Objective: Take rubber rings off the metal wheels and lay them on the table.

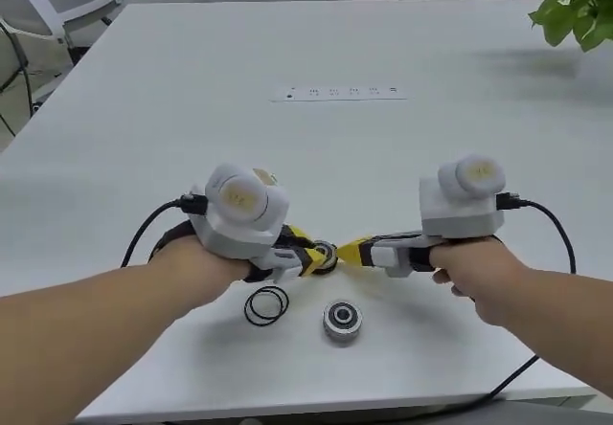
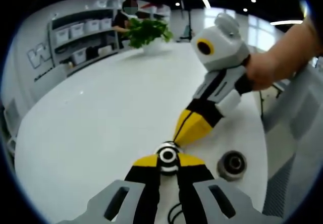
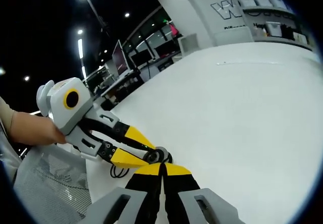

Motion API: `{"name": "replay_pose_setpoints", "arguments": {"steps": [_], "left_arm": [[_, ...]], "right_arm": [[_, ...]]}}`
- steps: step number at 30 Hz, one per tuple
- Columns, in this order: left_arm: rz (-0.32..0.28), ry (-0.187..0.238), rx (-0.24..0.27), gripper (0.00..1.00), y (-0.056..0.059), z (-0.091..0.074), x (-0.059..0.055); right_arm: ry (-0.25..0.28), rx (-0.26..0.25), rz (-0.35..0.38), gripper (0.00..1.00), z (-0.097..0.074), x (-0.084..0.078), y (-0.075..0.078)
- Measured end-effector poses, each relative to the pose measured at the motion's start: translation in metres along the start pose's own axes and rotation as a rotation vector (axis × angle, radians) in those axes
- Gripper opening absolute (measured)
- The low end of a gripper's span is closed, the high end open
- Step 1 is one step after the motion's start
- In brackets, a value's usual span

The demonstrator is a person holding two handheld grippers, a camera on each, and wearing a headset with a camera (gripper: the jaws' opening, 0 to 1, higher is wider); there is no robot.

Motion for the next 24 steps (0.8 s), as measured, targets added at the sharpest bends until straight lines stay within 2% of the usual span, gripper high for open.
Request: {"name": "replay_pose_setpoints", "arguments": {"steps": [10, 12, 13, 14, 15, 24], "left_arm": [[0.013, -0.009, 0.018, 0.12, 0.001, 0.001, 0.000], [0.014, -0.007, 0.018, 0.12, 0.001, 0.001, 0.000], [0.015, -0.007, 0.018, 0.12, 0.001, 0.000, 0.000], [0.016, -0.006, 0.019, 0.12, 0.001, 0.001, 0.000], [0.016, -0.006, 0.019, 0.12, 0.001, 0.001, 0.000], [0.005, 0.001, 0.015, 0.12, 0.001, 0.002, 0.001]], "right_arm": [[0.013, 0.032, -0.001, 0.00, 0.004, 0.005, -0.010], [0.032, 0.053, -0.003, 0.00, 0.006, 0.008, -0.014], [0.029, 0.087, 0.025, 0.00, 0.007, 0.010, -0.022], [0.030, 0.064, -0.016, 0.00, 0.007, 0.010, -0.018], [0.040, 0.079, 0.000, 0.00, 0.007, 0.012, -0.019], [0.022, 0.047, -0.052, 0.00, 0.005, 0.007, -0.014]]}}
Point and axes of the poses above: the centre of the closed fingertips' face, and the gripper's own axes: z roughly forward along the fingers, y roughly to its right, x roughly out of its top, the point moved 5 cm from there along -z, roughly backward along the fingers, and after that the axes turned 8 degrees about -z, right-handed, at the moved point
